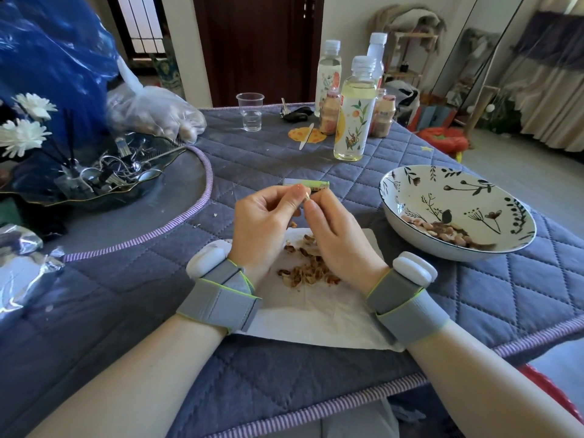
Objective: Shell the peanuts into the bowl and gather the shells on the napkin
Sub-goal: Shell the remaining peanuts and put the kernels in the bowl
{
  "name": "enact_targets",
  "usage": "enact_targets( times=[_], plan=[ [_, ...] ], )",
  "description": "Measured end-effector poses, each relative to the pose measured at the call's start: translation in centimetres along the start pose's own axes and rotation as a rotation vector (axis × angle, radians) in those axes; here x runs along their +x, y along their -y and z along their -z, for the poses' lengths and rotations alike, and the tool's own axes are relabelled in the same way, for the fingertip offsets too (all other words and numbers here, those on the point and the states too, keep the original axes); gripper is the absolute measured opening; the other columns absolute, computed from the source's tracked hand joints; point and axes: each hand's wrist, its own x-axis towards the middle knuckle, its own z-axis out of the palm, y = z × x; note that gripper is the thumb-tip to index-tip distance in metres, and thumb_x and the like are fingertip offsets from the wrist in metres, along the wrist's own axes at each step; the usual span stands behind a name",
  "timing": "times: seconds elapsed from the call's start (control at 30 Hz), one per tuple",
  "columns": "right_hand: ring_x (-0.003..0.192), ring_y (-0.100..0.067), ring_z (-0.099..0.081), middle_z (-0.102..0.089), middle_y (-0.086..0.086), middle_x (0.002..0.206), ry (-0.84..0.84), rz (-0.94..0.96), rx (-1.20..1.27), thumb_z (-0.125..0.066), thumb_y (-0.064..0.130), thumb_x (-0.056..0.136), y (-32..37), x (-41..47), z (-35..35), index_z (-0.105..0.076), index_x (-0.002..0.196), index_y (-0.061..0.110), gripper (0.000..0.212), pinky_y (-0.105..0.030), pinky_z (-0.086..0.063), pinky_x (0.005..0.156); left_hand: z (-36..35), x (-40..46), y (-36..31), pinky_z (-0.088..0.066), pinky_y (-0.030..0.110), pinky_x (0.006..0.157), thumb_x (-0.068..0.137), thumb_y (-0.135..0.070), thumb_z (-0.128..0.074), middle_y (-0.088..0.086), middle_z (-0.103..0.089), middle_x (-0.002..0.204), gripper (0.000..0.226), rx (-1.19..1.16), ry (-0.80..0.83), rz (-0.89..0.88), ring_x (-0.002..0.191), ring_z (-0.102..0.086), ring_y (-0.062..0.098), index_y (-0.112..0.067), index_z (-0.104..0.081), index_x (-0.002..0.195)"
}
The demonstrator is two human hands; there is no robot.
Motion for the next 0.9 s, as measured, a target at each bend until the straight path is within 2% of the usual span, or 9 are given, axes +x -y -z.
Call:
enact_targets(
  times=[0.13, 0.3, 0.4, 0.53, 0.6, 0.73, 0.9],
  plan=[
    [0.058, -0.015, -0.035, -0.038, 0.002, 0.063, -0.004, 0.025, -0.022, -0.031, 0.027, 0.096, 0.18, -0.07, -0.24, -0.043, 0.078, 0.004, 0.031, -0.044, -0.036, 0.062, 0.0, 0.1, 0.42, -0.051, 0.021, 0.066, 0.088, -0.016, -0.057, -0.014, -0.069, 0.061, 0.023, -0.005, 0.017, -0.007, 0.066, -0.062, 0.003, -0.025, -0.069, 0.069],
    [0.061, -0.029, -0.039, -0.042, -0.012, 0.064, -0.018, 0.05, -0.058, -0.027, 0.03, 0.093, 0.3, -0.06, -0.18, -0.042, 0.077, 0.002, 0.036, -0.05, -0.038, 0.063, -0.2, 0.01, 0.29, -0.052, 0.014, 0.065, 0.089, -0.011, -0.055, -0.014, -0.069, 0.06, 0.024, -0.064, 0.02, -0.001, 0.064, -0.063, 0.0, -0.022, -0.068, 0.071],
    [0.061, -0.028, -0.039, -0.043, -0.013, 0.066, -0.002, 0.02, -0.033, -0.028, 0.027, 0.096, 0.37, -0.09, -0.11, -0.042, 0.078, 0.0, 0.035, -0.05, -0.038, 0.064, -0.27, -0.06, 0.15, -0.049, 0.011, 0.06, 0.089, -0.01, -0.054, -0.014, -0.069, 0.058, 0.023, -0.086, 0.036, 0.006, 0.061, -0.062, -0.002, -0.018, -0.067, 0.072],
    [0.056, -0.011, -0.034, -0.038, 0.001, 0.062, 0.006, -0.023, -0.012, -0.028, 0.022, 0.098, 0.46, -0.01, 0.01, -0.04, 0.073, 0.006, 0.032, -0.043, -0.035, 0.062, -0.27, -0.21, -0.27, -0.042, 0.007, 0.051, 0.09, -0.009, -0.052, -0.014, -0.065, 0.051, 0.021, -0.092, 0.064, 0.012, 0.051, -0.058, -0.004, -0.013, -0.067, 0.076],
    [0.056, -0.008, -0.035, -0.038, 0.006, 0.061, 0.005, -0.044, -0.007, -0.029, 0.02, 0.098, 0.54, 0.0, 0.05, -0.04, 0.072, 0.009, 0.031, -0.04, -0.035, 0.062, -0.22, -0.25, -0.39, -0.041, 0.007, 0.049, 0.09, -0.009, -0.052, -0.014, -0.064, 0.049, 0.02, -0.082, 0.076, 0.016, 0.049, -0.056, -0.003, -0.012, -0.067, 0.078],
    [0.059, -0.011, -0.035, -0.04, -0.005, 0.066, 0.008, -0.068, -0.029, -0.029, 0.019, 0.098, 0.74, -0.12, 0.12, -0.043, 0.077, -0.003, 0.033, -0.042, -0.035, 0.065, -0.18, -0.2, -0.34, -0.036, 0.01, 0.045, 0.09, -0.011, -0.052, -0.013, -0.06, 0.046, 0.021, -0.054, 0.082, 0.036, 0.044, -0.047, 0.0, -0.014, -0.069, 0.077],
    [0.06, -0.01, -0.036, -0.04, -0.004, 0.066, 0.002, -0.081, -0.05, -0.029, 0.018, 0.098, 0.83, -0.19, 0.22, -0.044, 0.076, -0.002, 0.033, -0.041, -0.035, 0.066, -0.1, -0.12, -0.16, -0.034, 0.015, 0.044, 0.09, -0.011, -0.053, -0.011, -0.056, 0.047, 0.023, -0.051, 0.099, 0.048, 0.046, -0.041, 0.003, -0.016, -0.07, 0.075]
  ],
)
